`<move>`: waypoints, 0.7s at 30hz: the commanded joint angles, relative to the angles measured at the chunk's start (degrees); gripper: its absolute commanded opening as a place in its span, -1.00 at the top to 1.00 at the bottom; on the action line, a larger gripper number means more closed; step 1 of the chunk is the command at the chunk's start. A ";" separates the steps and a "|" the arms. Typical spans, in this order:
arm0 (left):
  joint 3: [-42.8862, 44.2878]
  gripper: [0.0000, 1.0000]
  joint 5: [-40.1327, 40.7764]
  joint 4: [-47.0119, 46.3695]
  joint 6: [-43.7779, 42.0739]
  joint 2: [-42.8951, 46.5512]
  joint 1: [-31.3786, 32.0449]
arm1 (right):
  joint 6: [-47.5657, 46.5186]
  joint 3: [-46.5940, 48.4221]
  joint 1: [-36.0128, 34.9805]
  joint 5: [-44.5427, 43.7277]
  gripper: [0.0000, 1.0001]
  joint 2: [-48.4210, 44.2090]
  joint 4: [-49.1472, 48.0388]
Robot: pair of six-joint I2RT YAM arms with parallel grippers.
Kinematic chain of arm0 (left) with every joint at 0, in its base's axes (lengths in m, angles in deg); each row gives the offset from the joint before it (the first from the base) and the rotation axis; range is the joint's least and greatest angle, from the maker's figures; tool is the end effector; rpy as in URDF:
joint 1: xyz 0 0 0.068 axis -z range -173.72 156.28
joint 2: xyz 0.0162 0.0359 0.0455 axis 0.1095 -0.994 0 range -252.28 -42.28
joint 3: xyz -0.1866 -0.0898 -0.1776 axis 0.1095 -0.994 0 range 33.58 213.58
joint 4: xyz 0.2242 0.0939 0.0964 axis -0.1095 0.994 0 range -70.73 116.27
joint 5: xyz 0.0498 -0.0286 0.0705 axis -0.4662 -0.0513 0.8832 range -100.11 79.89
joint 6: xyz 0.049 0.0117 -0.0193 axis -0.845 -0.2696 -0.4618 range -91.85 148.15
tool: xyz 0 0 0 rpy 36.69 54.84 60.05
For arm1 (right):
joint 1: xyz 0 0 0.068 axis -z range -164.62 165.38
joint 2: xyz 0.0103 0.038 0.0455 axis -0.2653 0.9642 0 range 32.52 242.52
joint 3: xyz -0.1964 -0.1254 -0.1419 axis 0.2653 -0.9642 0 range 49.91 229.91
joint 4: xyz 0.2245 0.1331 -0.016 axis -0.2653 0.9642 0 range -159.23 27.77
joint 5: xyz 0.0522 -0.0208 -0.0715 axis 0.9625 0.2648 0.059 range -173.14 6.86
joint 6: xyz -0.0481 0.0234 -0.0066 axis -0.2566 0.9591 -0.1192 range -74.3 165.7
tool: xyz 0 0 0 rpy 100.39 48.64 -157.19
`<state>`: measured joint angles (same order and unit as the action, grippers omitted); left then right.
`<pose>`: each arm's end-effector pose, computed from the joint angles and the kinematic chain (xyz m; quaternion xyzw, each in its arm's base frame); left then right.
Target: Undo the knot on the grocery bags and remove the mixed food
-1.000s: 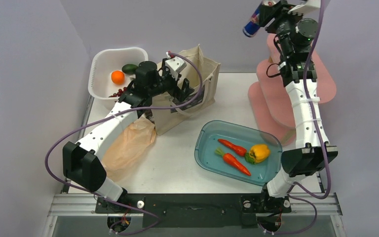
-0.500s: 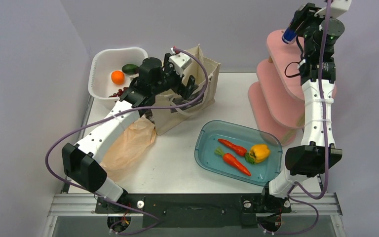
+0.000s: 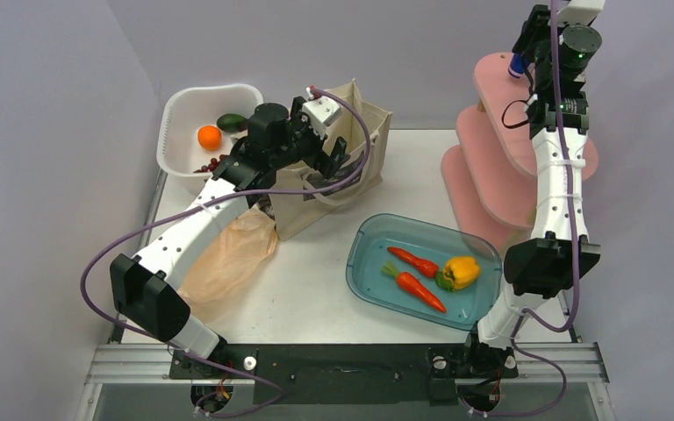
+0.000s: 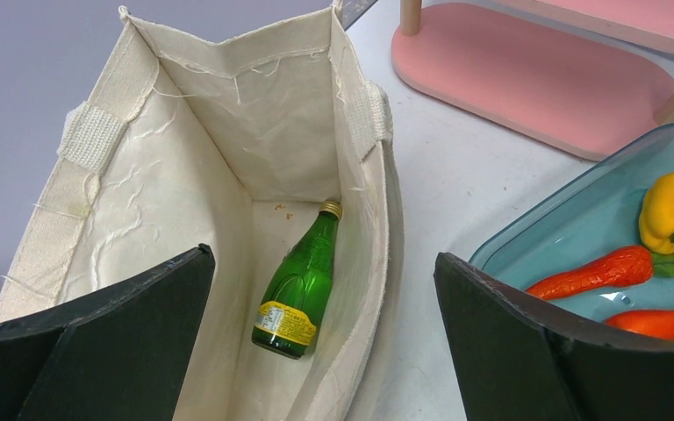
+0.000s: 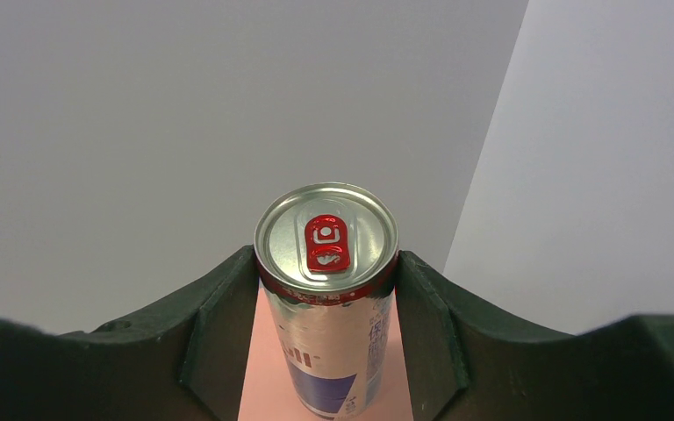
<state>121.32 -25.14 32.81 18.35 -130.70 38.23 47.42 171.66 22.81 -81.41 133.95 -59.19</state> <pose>0.3037 -0.2002 0.4079 0.3538 0.7024 -0.2182 0.5777 0.3860 -0.0492 0.5332 0.0395 0.6397 -0.0285 0.7671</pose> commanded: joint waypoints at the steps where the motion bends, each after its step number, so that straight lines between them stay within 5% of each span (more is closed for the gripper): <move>1: -0.18 -0.95 -1.15 -2.26 -2.00 1.48 0.25 | 0.47 5.91 0.15 0.56 1.00 1.50 -4.28; 8: -1.04 -0.95 -1.30 -2.27 -1.77 2.32 0.49 | 2.89 7.62 0.22 -0.74 1.00 4.06 -3.44; 14: -1.08 -0.95 -0.63 -2.20 -1.90 2.40 0.49 | 5.50 8.66 0.27 -1.56 -0.14 4.52 -3.12; 18: -0.93 -0.95 -0.40 -2.30 -1.58 2.26 0.44 | 6.02 9.47 0.23 -1.56 -0.54 4.33 -3.20; 21: -0.80 -0.94 -0.27 -2.35 -1.11 2.02 0.40 | 5.86 10.16 0.35 -1.56 -0.65 4.11 -3.42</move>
<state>120.16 -25.49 32.57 16.95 -130.46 38.49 52.42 178.66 22.85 -82.26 139.21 -58.42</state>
